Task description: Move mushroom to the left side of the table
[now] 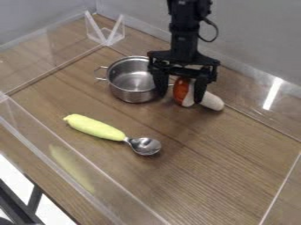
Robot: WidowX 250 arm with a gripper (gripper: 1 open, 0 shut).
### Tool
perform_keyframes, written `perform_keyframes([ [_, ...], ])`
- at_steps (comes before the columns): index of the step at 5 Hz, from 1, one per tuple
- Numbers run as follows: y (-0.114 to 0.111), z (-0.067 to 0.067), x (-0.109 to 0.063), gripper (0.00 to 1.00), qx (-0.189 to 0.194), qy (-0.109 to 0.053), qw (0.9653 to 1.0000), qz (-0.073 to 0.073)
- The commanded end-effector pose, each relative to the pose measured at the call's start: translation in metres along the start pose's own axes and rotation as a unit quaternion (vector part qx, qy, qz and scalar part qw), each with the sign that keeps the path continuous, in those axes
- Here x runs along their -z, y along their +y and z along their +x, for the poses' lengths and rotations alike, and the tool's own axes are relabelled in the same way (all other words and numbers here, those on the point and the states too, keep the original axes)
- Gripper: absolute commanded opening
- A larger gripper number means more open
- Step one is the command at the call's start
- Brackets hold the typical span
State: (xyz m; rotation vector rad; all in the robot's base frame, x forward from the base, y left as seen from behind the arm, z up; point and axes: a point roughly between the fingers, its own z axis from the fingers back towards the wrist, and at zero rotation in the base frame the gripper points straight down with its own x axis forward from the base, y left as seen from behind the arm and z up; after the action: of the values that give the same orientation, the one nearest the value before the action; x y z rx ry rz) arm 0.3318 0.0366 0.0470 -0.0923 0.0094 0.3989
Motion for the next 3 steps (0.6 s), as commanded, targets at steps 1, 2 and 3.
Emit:
perform_keyframes([
  [1,-0.0071,0.0063,-0.0079,1.0,-0.052,-0.032,0.9981,-0.01],
  [2,-0.0123,0.0088,0.0006,0.0,-0.106,-0.036,0.9937,-0.011],
  [3,-0.0144,0.0109,0.0017,0.0,-0.154,-0.042,0.9871,-0.01],
])
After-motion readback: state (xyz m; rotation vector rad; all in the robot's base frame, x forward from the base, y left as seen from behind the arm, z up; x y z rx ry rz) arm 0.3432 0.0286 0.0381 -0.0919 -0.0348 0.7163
